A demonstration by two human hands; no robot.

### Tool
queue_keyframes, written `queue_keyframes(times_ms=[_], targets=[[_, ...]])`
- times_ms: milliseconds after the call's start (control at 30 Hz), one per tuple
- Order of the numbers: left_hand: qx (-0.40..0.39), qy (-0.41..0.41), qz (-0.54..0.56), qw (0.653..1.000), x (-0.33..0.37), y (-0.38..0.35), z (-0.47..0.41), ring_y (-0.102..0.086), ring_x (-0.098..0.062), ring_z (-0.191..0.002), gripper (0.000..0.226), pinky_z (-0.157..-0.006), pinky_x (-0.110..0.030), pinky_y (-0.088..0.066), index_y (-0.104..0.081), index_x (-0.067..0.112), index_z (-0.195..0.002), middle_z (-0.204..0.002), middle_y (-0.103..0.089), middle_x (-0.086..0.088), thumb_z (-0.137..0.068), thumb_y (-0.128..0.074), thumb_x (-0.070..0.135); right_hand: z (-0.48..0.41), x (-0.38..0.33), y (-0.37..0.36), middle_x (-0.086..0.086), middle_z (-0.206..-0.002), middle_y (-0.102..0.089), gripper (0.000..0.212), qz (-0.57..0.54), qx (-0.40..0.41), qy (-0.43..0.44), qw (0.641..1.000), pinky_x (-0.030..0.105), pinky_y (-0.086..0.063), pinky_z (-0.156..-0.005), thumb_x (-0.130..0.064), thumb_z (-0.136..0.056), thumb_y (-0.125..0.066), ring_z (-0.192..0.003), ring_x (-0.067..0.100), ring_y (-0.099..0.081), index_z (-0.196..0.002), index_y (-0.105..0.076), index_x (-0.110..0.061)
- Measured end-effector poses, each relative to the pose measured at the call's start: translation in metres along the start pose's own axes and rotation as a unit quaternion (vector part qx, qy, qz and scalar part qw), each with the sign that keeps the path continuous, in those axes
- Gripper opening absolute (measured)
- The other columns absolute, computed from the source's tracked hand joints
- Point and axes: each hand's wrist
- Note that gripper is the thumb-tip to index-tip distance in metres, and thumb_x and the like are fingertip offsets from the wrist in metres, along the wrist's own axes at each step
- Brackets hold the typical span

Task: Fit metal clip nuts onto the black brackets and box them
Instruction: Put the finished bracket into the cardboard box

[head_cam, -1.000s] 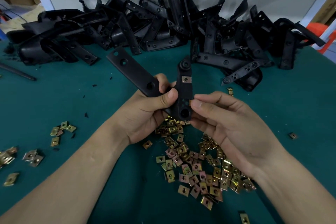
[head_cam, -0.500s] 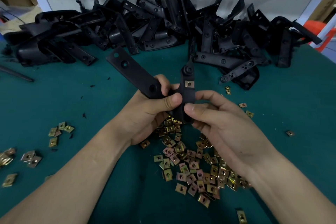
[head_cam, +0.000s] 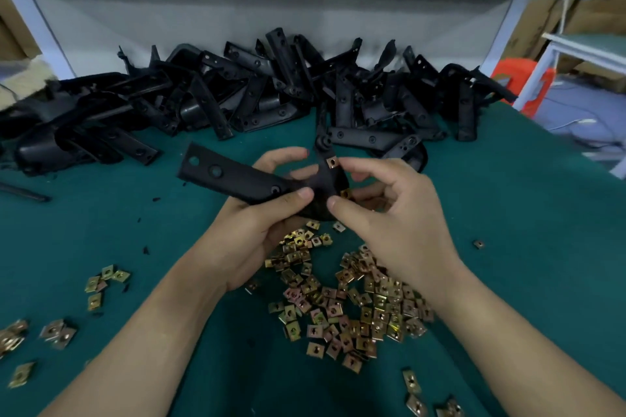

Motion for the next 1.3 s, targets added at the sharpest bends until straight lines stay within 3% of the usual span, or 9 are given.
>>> queue_keyframes(times_ms=[133,300,400,567,700,833,967,1133,1300], targets=[[0.030,-0.039,-0.012,0.999,0.021,-0.014,0.011,-0.065,-0.028,-0.122,0.056,-0.088,-0.031,-0.058,-0.052,0.029,-0.140,-0.134,-0.066,-0.008,-0.091,-0.065,0.006,0.006,-0.020,0.033,-0.019,-0.101,-0.059,0.040,0.030,0.033,0.025,0.999,0.011,-0.047,-0.073,-0.022,-0.079,-0.083,-0.091,0.000,-0.063,-0.113,-0.074,-0.040],[0.048,-0.046,-0.019,0.998,0.025,-0.068,0.017,-0.068,-0.025,-0.117,0.049,-0.083,-0.028,-0.058,-0.064,0.028,-0.123,-0.123,-0.072,-0.007,-0.079,-0.074,0.009,0.042,-0.034,0.080,-0.016,-0.095,-0.059,0.042,0.090,0.098,0.056,0.990,0.010,-0.045,-0.073,-0.010,-0.078,-0.084,-0.086,0.005,-0.061,-0.115,-0.075,-0.030],[0.036,-0.022,-0.003,0.999,0.017,-0.114,0.017,-0.071,-0.024,-0.110,0.046,-0.078,-0.026,-0.059,-0.064,0.024,-0.116,-0.114,-0.075,-0.006,-0.075,-0.077,0.007,0.075,-0.036,0.117,-0.015,-0.094,-0.060,0.042,0.099,0.146,0.036,0.984,0.009,-0.043,-0.073,-0.008,-0.077,-0.084,-0.083,0.008,-0.062,-0.112,-0.075,-0.030],[0.056,-0.013,0.034,0.998,-0.016,-0.215,0.024,-0.074,-0.029,-0.102,0.067,-0.079,-0.037,-0.061,-0.045,0.020,-0.128,-0.103,-0.076,-0.003,-0.074,-0.080,0.002,0.154,-0.035,0.175,-0.013,-0.095,-0.060,0.044,0.103,0.277,-0.034,0.955,0.012,-0.044,-0.070,-0.011,-0.074,-0.087,-0.074,0.008,-0.065,-0.109,-0.074,-0.034],[-0.015,-0.043,-0.028,0.999,-0.052,-0.293,0.045,-0.075,-0.023,-0.097,0.075,-0.076,-0.029,-0.060,-0.034,0.044,-0.133,-0.107,-0.074,-0.001,-0.088,-0.075,-0.001,0.221,-0.032,0.216,-0.007,-0.098,-0.063,0.043,0.117,0.382,-0.109,0.910,0.017,-0.050,-0.069,-0.012,-0.075,-0.087,-0.076,0.007,-0.067,-0.112,-0.074,-0.029],[-0.102,-0.002,-0.024,0.995,-0.083,-0.349,0.064,-0.074,-0.023,-0.099,0.061,-0.078,-0.034,-0.061,-0.047,0.050,-0.119,-0.105,-0.073,0.003,-0.092,-0.071,0.002,0.279,-0.029,0.252,-0.004,-0.096,-0.065,0.041,0.131,0.446,-0.180,0.867,0.030,-0.056,-0.076,-0.011,-0.075,-0.086,-0.078,0.010,-0.065,-0.110,-0.073,-0.028],[-0.157,0.026,-0.051,0.986,-0.108,-0.378,0.078,-0.073,-0.021,-0.098,0.054,-0.079,-0.034,-0.062,-0.049,0.042,-0.122,-0.105,-0.072,0.003,-0.092,-0.072,0.004,0.323,-0.026,0.275,-0.008,-0.099,-0.066,0.041,0.166,0.446,-0.249,0.843,0.035,-0.058,-0.078,-0.020,-0.078,-0.085,-0.084,0.007,-0.066,-0.115,-0.071,-0.030],[-0.200,0.067,-0.141,0.967,-0.130,-0.383,0.080,-0.070,-0.013,-0.107,0.045,-0.092,-0.034,-0.056,-0.057,0.032,-0.125,-0.120,-0.069,0.003,-0.089,-0.076,0.011,0.356,-0.021,0.293,-0.021,-0.095,-0.065,0.027,0.234,0.370,-0.350,0.828,0.009,-0.049,-0.060,-0.049,-0.087,-0.069,-0.086,-0.006,-0.061,-0.112,-0.068,-0.037],[-0.223,0.080,-0.218,0.947,-0.134,-0.363,0.074,-0.054,0.003,-0.128,0.050,-0.102,-0.013,-0.046,-0.058,0.025,-0.134,-0.136,-0.059,0.011,-0.090,-0.074,0.006,0.370,-0.015,0.307,-0.024,-0.088,-0.062,0.010,0.292,0.288,-0.435,0.802,0.008,-0.039,-0.045,-0.036,-0.099,-0.060,-0.069,-0.003,-0.058,-0.098,-0.065,-0.044]])
Point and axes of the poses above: each hand's wrist, its own z-axis away from the middle knuckle, its own y-axis out of the back of the hand, x = y × z
